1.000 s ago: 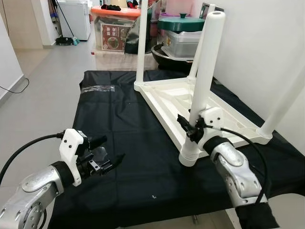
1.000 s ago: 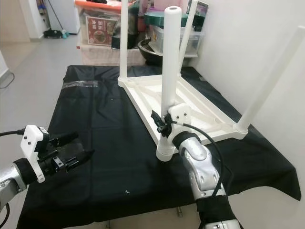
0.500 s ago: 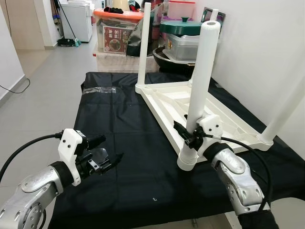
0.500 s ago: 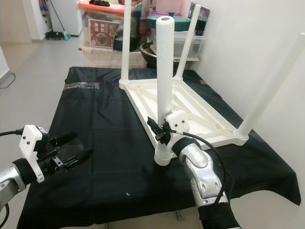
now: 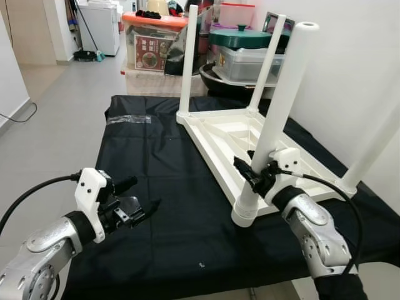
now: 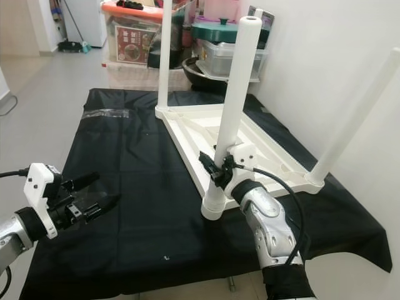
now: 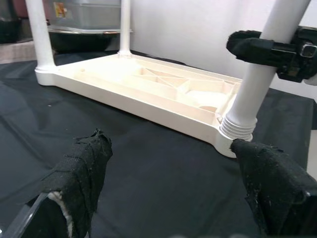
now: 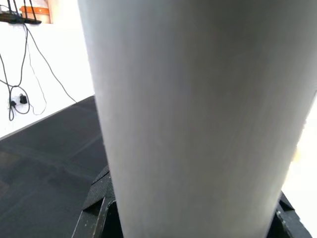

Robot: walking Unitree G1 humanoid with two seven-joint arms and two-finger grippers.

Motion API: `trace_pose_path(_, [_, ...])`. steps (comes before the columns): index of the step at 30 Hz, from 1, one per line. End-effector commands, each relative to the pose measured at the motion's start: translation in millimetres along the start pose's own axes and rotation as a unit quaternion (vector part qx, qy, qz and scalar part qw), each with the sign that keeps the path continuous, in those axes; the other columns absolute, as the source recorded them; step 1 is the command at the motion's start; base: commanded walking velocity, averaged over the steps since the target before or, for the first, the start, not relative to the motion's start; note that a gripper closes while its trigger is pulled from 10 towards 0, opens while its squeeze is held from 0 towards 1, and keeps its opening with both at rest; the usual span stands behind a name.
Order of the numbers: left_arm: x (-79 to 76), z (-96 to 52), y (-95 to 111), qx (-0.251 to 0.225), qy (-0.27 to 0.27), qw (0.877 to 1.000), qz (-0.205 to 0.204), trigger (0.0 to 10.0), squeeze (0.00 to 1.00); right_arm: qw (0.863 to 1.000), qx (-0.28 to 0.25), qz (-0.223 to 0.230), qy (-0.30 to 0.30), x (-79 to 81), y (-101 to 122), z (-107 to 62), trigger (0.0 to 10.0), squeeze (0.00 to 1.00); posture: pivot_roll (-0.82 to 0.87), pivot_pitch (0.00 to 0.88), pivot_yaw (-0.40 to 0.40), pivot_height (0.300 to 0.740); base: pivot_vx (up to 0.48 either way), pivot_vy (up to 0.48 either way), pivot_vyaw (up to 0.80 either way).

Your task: Building children table

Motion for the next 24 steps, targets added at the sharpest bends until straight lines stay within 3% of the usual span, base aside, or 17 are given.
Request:
trace_pose_path(1, [2.1, 0.2, -1, 0.001, 0.005, 1.000, -0.001, 10.0, 0.00, 0.994, 0.084, 0.061, 0.035, 22.3, -43, -4.8, 0.0, 0.00, 0.09, 0.000, -0.110, 0.740, 0.000, 0.000, 0.00])
trace_pose_path(12, [0.5, 1.8, -3, -0.001, 0.008, 1.000, -0.003, 10.0, 0.00, 0.991, 0.077, 0.089, 0.071, 22.2, -41, -7.1, 0.0, 0.00, 0.09, 0.000, -0.117, 0.740, 0.000, 0.000, 0.00])
trace_pose_path(19, [0.0, 0.9, -3, -0.002, 0.010, 1.000, -0.002, 10.0, 0.00, 0.991, 0.096, 0.066, 0.060, 19.4, -47, -7.2, 0.0, 0.00, 0.09, 0.000, -0.118, 0.740, 0.000, 0.000, 0.00])
trace_pose_path(21, [1.4, 1.0, -1, -0.005, 0.016, 1.000, 0.001, 10.0, 0.00, 0.983, 0.150, 0.065, -0.083, -7.7, -59, -2.9, 0.0, 0.00, 0.08, 0.000, -0.117, 0.740, 0.000, 0.000, 0.00])
trace_pose_path(22, [1.4, 1.0, -1, -0.005, 0.016, 1.000, 0.001, 10.0, 0.00, 0.983, 0.150, 0.065, -0.083, -7.7, -59, -2.9, 0.0, 0.00, 0.08, 0.000, -0.117, 0.740, 0.000, 0.000, 0.00])
trace_pose_path(23, [1.8, 1.4, -1, -0.006, 0.018, 1.000, 0.001, 10.0, 0.00, 0.965, 0.169, 0.079, -0.182, -27.6, -63, -5.4, 0.0, 0.00, 0.09, 0.000, -0.118, 0.740, 0.000, 0.000, 0.00])
trace_pose_path(24, [1.8, 1.4, -1, -0.006, 0.018, 1.000, 0.001, 10.0, 0.00, 0.965, 0.169, 0.079, -0.182, -27.6, -63, -5.4, 0.0, 0.00, 0.09, 0.000, -0.118, 0.740, 0.000, 0.000, 0.00])
Point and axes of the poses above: a point about 5 cm out from each wrist's last joint towards the gripper, its own z axis pointing out of the wrist towards the gripper, its own y axis along the axis of the wrist's last joint, x = y × z, the point moved 2 cm from there along z, pointing out of the wrist towards the gripper, and after that the axes turned 7 degrees about -z, right-handed, at the moved point
